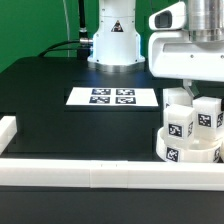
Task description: Assemble stool
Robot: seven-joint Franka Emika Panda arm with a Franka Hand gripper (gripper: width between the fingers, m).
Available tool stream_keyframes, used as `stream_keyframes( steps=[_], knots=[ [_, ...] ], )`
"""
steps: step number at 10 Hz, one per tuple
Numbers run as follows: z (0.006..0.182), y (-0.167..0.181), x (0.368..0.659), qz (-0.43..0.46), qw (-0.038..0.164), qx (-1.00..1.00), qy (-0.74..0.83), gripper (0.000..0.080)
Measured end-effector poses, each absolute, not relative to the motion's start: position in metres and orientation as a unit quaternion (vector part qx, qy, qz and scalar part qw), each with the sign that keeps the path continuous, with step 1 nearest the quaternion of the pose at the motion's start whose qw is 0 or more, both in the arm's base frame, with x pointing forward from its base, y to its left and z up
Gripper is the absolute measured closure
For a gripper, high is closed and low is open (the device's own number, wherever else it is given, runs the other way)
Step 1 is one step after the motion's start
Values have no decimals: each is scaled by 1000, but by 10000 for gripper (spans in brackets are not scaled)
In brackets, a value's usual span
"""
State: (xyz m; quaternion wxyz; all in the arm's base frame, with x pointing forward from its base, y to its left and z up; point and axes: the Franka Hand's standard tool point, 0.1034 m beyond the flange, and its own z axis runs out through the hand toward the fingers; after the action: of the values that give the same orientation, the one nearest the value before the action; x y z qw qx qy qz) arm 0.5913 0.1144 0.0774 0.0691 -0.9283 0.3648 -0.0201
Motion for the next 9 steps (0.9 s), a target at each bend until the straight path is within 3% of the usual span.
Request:
stream_keyframes(
  steps=[9],
  knots=[
    [77,119,592,25,101,-731,675,459]
  ],
)
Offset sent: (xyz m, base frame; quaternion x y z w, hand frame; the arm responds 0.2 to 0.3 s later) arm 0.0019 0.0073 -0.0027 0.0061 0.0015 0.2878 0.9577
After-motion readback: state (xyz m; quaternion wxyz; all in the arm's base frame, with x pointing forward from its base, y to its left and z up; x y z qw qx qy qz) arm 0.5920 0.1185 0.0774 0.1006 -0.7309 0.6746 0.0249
